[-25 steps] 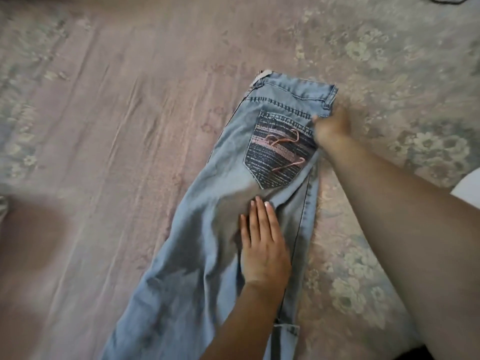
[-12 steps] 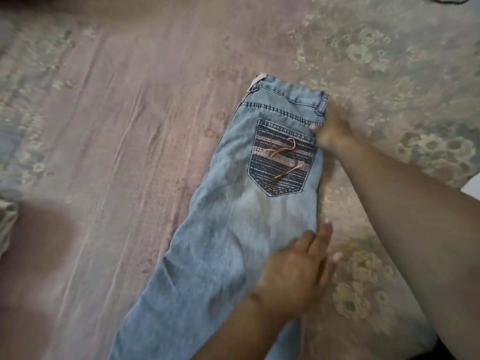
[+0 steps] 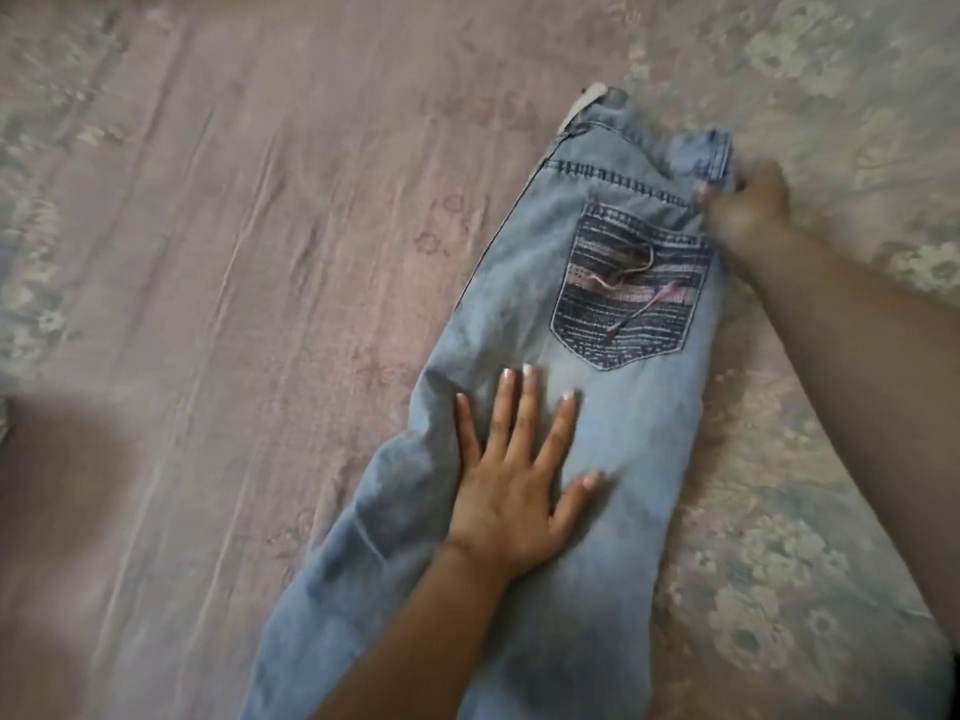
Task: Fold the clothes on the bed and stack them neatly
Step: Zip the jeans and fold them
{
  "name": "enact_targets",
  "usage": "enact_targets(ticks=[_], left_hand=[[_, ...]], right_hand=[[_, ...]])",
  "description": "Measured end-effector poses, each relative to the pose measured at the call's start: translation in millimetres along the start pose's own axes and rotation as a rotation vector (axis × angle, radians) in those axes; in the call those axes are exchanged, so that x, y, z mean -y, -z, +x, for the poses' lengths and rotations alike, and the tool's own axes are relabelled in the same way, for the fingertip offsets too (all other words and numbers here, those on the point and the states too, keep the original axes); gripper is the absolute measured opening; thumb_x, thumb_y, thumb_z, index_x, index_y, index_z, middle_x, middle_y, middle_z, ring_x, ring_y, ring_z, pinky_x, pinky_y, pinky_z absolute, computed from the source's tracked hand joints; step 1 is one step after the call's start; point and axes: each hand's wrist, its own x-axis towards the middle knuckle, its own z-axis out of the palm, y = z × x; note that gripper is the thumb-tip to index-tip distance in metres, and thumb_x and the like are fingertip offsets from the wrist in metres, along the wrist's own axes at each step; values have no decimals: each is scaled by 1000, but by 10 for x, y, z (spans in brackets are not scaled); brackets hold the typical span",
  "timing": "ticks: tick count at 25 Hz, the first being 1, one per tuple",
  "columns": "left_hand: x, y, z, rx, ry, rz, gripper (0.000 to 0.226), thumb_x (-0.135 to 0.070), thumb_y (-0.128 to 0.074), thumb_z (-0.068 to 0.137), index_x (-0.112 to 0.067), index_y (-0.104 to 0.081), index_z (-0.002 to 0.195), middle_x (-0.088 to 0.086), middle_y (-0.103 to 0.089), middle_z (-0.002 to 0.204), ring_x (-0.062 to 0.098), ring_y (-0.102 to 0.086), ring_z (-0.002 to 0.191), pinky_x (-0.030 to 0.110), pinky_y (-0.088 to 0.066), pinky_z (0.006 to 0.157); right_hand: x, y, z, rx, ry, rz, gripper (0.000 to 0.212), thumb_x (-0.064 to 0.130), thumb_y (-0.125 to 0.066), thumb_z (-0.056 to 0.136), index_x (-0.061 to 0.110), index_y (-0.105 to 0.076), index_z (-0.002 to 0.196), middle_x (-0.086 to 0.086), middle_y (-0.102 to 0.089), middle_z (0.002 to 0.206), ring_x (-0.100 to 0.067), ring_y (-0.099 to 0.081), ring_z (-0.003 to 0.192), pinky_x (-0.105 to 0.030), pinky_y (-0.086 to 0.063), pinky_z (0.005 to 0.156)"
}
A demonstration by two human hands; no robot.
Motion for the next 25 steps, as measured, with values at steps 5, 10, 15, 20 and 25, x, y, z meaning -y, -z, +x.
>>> enact_targets(ticks=[5,10,15,20,25], left_hand=[[-50,-75,-25,-12,-101,158,64,-61,-36,92,-33,-47,149,13,-38,159,49,-30,145,85,-15,102],[52,-243,-12,-46,-246,218,64,-65,-37,92,-40,-41,151,5,-33,163,44,-24,149,88,-5,100],[2,-86,22,39,-205,228,61,-55,-34,92,-33,-49,147,6,-42,158,42,-34,145,88,-18,98],[34,-167,24,109,-147,199,73,-49,-32,93,-6,-41,151,13,-37,160,35,-30,149,84,-11,105],[-29,-17,74,241,-99,152,69,-45,-26,100,-9,-25,158,8,-14,167,32,-10,155,80,4,110]], right_hand=[[-155,-115,52,-91,76,2,22,6,-54,100,21,-38,101,-1,-56,105,-17,-54,95,-29,-43,79],[-276,-305,53,-89,177,-90,30,-6,-42,100,5,-51,127,-23,-47,143,-26,-49,125,-32,-42,100],[-354,-202,-719,32,592,-439,58,20,-43,106,-3,-24,156,-26,-16,164,-39,-15,153,-41,-11,126],[-900,-42,-1115,389,722,-729,57,31,-40,109,15,-20,160,-8,-11,169,-25,-9,156,-43,-8,126],[-775,66,-1732,332,542,-740,71,38,-42,106,10,-7,161,-13,2,169,-28,0,157,-47,0,126]])
